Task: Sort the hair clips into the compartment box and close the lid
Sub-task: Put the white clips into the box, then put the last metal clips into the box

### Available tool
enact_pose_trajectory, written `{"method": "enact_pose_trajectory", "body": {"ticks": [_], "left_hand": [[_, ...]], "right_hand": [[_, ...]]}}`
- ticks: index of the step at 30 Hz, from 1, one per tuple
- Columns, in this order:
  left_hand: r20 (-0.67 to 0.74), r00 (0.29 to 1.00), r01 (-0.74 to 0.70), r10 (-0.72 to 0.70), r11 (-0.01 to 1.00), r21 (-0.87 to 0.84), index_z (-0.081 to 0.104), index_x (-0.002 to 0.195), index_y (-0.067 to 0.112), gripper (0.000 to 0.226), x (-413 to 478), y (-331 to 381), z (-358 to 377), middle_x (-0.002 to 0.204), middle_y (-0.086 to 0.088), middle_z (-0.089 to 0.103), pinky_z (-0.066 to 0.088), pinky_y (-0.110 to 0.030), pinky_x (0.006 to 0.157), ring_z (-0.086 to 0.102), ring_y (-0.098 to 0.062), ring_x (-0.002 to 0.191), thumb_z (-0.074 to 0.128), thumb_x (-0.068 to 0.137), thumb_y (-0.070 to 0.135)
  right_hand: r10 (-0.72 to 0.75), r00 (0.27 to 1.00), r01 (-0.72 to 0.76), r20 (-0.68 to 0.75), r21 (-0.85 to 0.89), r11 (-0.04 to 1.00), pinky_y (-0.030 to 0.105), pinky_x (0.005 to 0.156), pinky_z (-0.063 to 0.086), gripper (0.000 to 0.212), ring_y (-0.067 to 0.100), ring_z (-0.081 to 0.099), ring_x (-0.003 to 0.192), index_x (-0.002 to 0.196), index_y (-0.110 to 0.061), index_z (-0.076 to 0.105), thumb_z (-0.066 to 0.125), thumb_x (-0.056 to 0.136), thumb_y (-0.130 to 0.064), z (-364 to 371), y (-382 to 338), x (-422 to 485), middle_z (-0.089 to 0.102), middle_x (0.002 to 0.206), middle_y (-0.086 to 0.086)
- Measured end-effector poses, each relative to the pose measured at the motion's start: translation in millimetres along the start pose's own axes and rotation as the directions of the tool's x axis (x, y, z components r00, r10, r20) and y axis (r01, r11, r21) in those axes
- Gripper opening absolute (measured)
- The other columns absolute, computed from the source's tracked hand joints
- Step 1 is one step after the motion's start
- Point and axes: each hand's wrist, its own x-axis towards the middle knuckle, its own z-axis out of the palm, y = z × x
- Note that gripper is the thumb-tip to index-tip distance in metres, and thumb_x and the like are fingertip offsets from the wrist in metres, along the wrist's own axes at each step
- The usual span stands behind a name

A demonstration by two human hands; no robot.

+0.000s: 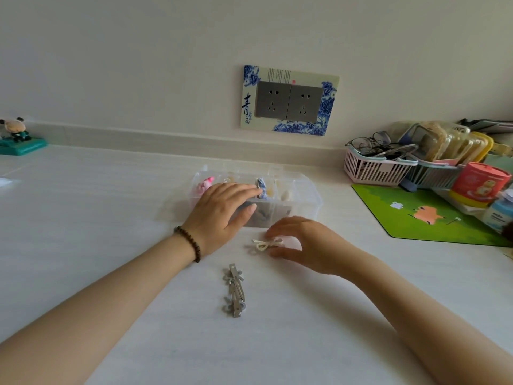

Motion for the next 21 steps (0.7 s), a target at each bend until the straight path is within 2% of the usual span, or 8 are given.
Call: {"method": "enact_pose_trajectory", "body": {"ticks": [2, 6, 9, 12, 14, 16, 18, 21], "left_hand": [[-0.031, 0.999, 0.021, -0.022, 0.999, -0.025, 0.052, 0.127, 0.021, 0.04, -0.2, -3.1, -2.2, 0.13, 0.004, 0.055, 0.011, -0.014, 0.104, 0.046, -0.013, 0.122, 0.034, 0.095, 0.037], [-0.025, 0.998, 0.056, -0.057, 0.998, -0.04, 0.051, 0.128, 0.024, 0.05, -0.4, -7.1, -2.9, 0.131, 0.007, 0.054, 0.022, -0.034, 0.11, 0.045, -0.011, 0.124, 0.023, 0.093, 0.046], [-0.032, 0.998, 0.052, -0.053, 0.999, -0.014, 0.053, 0.125, 0.025, 0.05, -1.1, -5.7, -0.6, 0.129, 0.008, 0.056, 0.017, -0.029, 0.108, 0.046, -0.011, 0.121, 0.022, 0.092, 0.047], [-0.04, 0.998, 0.046, -0.045, 0.999, 0.018, 0.055, 0.122, 0.026, 0.048, -1.8, -5.0, 0.8, 0.126, 0.008, 0.058, 0.011, -0.021, 0.106, 0.049, -0.011, 0.119, 0.023, 0.093, 0.046], [-0.045, 0.998, 0.042, -0.04, 0.999, 0.031, 0.055, 0.122, 0.025, 0.046, -1.9, -5.4, 0.8, 0.125, 0.008, 0.058, 0.007, -0.014, 0.104, 0.049, -0.011, 0.118, 0.024, 0.094, 0.046], [-0.043, 0.998, 0.041, -0.04, 0.999, 0.03, 0.055, 0.122, 0.026, 0.046, -1.5, -5.6, 1.0, 0.125, 0.009, 0.059, 0.003, -0.01, 0.103, 0.049, -0.011, 0.118, 0.024, 0.094, 0.046], [-0.04, 0.998, 0.043, -0.041, 0.999, 0.033, 0.054, 0.122, 0.026, 0.047, -1.4, -6.3, 1.4, 0.125, 0.01, 0.058, 0.003, -0.011, 0.103, 0.048, -0.011, 0.119, 0.023, 0.094, 0.047], [-0.033, 0.999, 0.036, -0.035, 0.999, 0.038, 0.054, 0.123, 0.026, 0.048, -0.8, -7.1, 1.9, 0.127, 0.01, 0.057, 0.004, -0.011, 0.102, 0.048, -0.01, 0.119, 0.022, 0.094, 0.047]], "right_hand": [[0.02, 0.999, -0.021, -0.028, -0.022, 1.0, 0.026, 0.083, 0.047, 0.022, 0.006, 0.056, 0.095, 0.103, -0.023, 0.068, 0.063, 0.085, -0.034, 0.2, 4.2, -0.4, 0.063, 0.105, -0.009], [0.092, 0.995, -0.088, -0.029, 0.113, 0.99, 0.014, 0.07, 0.043, 0.013, -0.006, 0.051, 0.076, 0.088, -0.022, 0.063, 0.065, 0.084, -0.034, -0.5, 9.4, -4.0, 0.059, 0.088, -0.012], [0.131, 0.99, -0.115, -0.045, 0.269, 0.956, 0.017, 0.066, 0.044, 0.011, 0.002, 0.054, 0.069, 0.087, -0.017, 0.059, 0.066, 0.085, -0.025, -0.9, 6.9, -3.6, 0.06, 0.081, -0.007], [0.225, 0.97, -0.122, -0.089, 0.625, 0.771, 0.021, 0.058, 0.048, 0.013, 0.008, 0.053, 0.057, 0.079, -0.009, 0.061, 0.073, 0.077, -0.014, -9.2, 0.6, 0.7, 0.06, 0.068, -0.001], [0.302, 0.941, -0.099, -0.154, 0.728, 0.678, 0.017, 0.054, 0.048, 0.009, 0.006, 0.054, 0.053, 0.076, -0.011, 0.065, 0.074, 0.074, -0.013, -20.7, 1.3, 6.1, 0.063, 0.066, 0.002], [0.368, 0.896, -0.076, -0.248, 0.731, 0.679, 0.015, 0.055, 0.048, 0.001, 0.004, 0.054, 0.052, 0.078, -0.016, 0.068, 0.07, 0.078, -0.016, -36.5, 7.8, 14.2, 0.065, 0.067, 0.002], [0.387, 0.867, -0.107, -0.315, 0.64, 0.761, 0.018, 0.06, 0.05, 0.007, 0.002, 0.057, 0.058, 0.082, -0.021, 0.068, 0.062, 0.085, -0.022, -51.3, 17.8, 24.0, 0.066, 0.071, -0.002], [0.402, 0.87, -0.245, -0.286, 0.456, 0.856, 0.033, 0.079, 0.051, 0.02, 0.019, 0.064, 0.085, 0.088, -0.021, 0.072, 0.057, 0.088, -0.034, -59.7, 33.5, 41.4, 0.071, 0.088, -0.001]]}}
